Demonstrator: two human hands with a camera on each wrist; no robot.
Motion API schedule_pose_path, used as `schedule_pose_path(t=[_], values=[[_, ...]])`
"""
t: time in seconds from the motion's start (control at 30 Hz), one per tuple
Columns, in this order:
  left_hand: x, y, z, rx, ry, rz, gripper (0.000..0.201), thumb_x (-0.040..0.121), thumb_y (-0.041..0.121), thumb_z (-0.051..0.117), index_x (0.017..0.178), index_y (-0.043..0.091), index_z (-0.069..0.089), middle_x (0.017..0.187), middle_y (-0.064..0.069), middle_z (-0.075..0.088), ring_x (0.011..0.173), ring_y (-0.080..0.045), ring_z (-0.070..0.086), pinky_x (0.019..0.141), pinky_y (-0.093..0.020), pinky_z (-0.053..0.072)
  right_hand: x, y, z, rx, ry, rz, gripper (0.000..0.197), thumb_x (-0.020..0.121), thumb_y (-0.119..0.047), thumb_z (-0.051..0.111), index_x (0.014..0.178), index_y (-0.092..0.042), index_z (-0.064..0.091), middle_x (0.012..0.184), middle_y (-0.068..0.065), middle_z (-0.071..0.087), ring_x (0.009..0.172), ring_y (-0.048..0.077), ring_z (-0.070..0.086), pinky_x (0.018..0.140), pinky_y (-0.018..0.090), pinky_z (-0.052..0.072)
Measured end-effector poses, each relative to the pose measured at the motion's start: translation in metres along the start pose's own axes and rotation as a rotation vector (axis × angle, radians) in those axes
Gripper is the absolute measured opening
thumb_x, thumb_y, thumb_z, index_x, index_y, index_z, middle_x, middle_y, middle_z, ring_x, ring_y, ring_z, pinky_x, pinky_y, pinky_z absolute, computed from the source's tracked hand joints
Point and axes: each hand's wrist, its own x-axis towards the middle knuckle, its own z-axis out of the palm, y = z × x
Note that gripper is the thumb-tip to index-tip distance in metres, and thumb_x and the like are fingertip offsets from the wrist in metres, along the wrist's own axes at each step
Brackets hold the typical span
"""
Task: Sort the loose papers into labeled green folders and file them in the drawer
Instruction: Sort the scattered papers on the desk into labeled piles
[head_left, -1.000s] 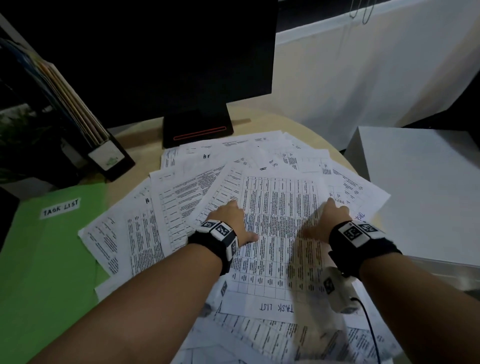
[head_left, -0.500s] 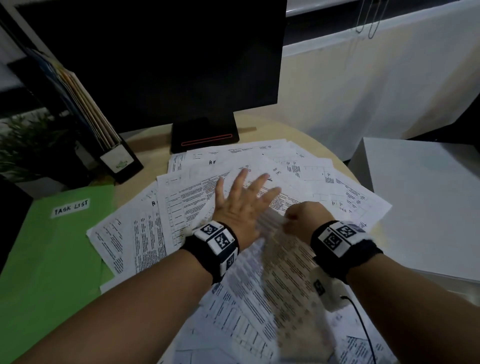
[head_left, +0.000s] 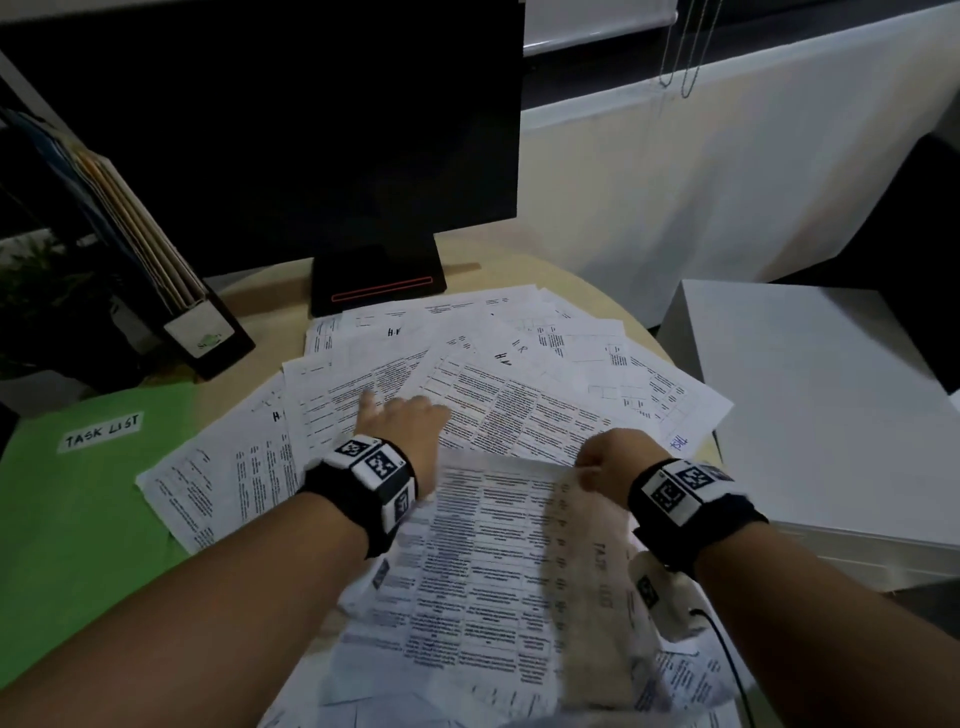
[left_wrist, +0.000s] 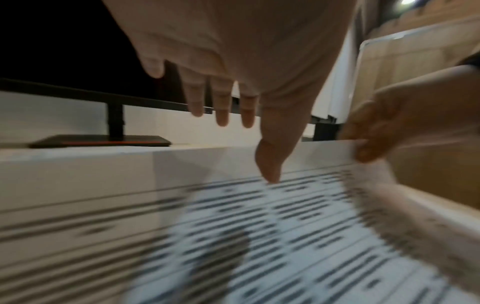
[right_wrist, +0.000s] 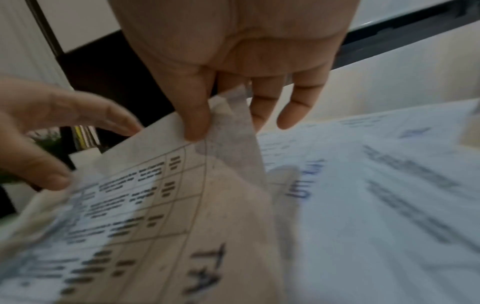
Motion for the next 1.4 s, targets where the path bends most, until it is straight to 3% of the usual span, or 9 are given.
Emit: schedule_pose_path(t=[0.13, 0.23, 0.37, 0.47, 0.57, 0.9, 1.13, 1.33, 1.4], values=[[-0.004, 0.039, -0.003, -0.135, 0.071, 0.237, 0.051, 0.086, 0.034, 0.063, 0.133, 0.033, 0.043, 0.133, 0.007, 0.053, 0.127, -0.018, 0.045, 0.112, -0.041, 0.024, 0.001, -0.017, 0.004, 0.234, 0.148, -0.107, 0.021, 0.092, -0.018, 0.057, 0.107, -0.017, 0.070, 0.111, 0.001, 0.068, 0.105, 0.019, 0.061, 0.087, 0.022, 0.045], [-0.004, 0.047, -0.001, -0.196, 0.008, 0.196, 0.015, 0.090, 0.017, 0.052, 0.102, 0.026, 0.057, 0.096, 0.003, 0.064, 0.094, -0.021, 0.060, 0.084, -0.032, 0.048, 0.004, -0.015, 0.004, 0.461, 0.209, -0.057, 0.010, 0.088, -0.018, 0.064, 0.096, -0.021, 0.070, 0.097, -0.002, 0.067, 0.091, 0.017, 0.062, 0.077, 0.023, 0.048], [0.002, 0.034, 0.016, -0.183, -0.067, 0.163, 0.021, 0.086, 0.006, 0.052, 0.074, 0.022, 0.046, 0.081, 0.004, 0.056, 0.082, -0.021, 0.057, 0.071, -0.030, 0.047, 0.012, 0.012, 0.007, 0.351, 0.204, 0.130, 0.028, 0.089, -0.027, 0.063, 0.116, -0.019, 0.063, 0.111, 0.000, 0.065, 0.090, 0.014, 0.057, 0.081, 0.023, 0.045], [0.008, 0.021, 0.033, -0.170, -0.136, 0.164, 0.022, 0.087, 0.011, 0.057, 0.108, 0.018, 0.059, 0.128, 0.000, 0.054, 0.125, -0.025, 0.046, 0.101, -0.039, 0.042, 0.023, 0.026, 0.014, 0.257, 0.175, 0.253, 0.028, 0.089, -0.025, 0.058, 0.115, -0.014, 0.063, 0.117, 0.008, 0.062, 0.099, 0.024, 0.059, 0.081, 0.027, 0.045], [0.009, 0.014, 0.039, -0.142, -0.210, 0.195, 0.044, 0.094, 0.015, 0.052, 0.137, 0.016, 0.046, 0.158, 0.005, 0.020, 0.147, -0.024, 0.011, 0.118, -0.042, 0.021, 0.033, 0.026, 0.015, 0.054, 0.147, 0.263, 0.042, 0.083, -0.035, 0.064, 0.117, -0.011, 0.060, 0.120, 0.014, 0.054, 0.105, 0.030, 0.055, 0.087, 0.034, 0.046], [0.005, 0.010, 0.040, -0.333, -0.127, 0.139, 0.037, 0.089, 0.035, 0.061, 0.120, 0.015, 0.055, 0.125, -0.006, 0.058, 0.104, -0.023, 0.057, 0.085, -0.032, 0.048, 0.053, 0.026, 0.002, -0.132, 0.090, 0.257, 0.099, 0.050, -0.067, 0.080, 0.128, -0.017, 0.043, 0.124, 0.009, 0.047, 0.115, 0.031, 0.045, 0.096, 0.045, 0.043], [0.004, 0.010, 0.042, -0.356, -0.112, 0.148, 0.034, 0.089, 0.036, 0.061, 0.115, 0.014, 0.057, 0.130, -0.005, 0.056, 0.111, -0.023, 0.055, 0.093, -0.036, 0.046, 0.051, 0.014, -0.007, 0.075, 0.135, 0.203, 0.034, 0.079, -0.019, 0.071, 0.107, -0.015, 0.053, 0.108, 0.009, 0.061, 0.085, 0.024, 0.050, 0.071, 0.028, 0.038], [0.003, 0.004, 0.036, -0.312, -0.049, 0.189, 0.039, 0.092, 0.039, 0.056, 0.121, 0.013, 0.057, 0.155, -0.004, 0.026, 0.142, -0.023, 0.023, 0.116, -0.037, 0.021, 0.046, 0.013, -0.018, 0.435, 0.286, 0.242, 0.028, 0.088, -0.008, 0.050, 0.112, -0.015, 0.063, 0.118, 0.012, 0.060, 0.104, 0.029, 0.054, 0.088, 0.034, 0.046], [0.002, 0.003, 0.034, -0.331, -0.048, 0.172, 0.034, 0.092, 0.038, 0.056, 0.117, 0.014, 0.057, 0.145, -0.004, 0.041, 0.133, -0.025, 0.037, 0.108, -0.036, 0.032, 0.043, 0.019, -0.023, 0.460, 0.302, 0.276, 0.022, 0.086, -0.009, 0.055, 0.104, -0.015, 0.066, 0.113, 0.011, 0.063, 0.104, 0.029, 0.057, 0.092, 0.038, 0.049]])
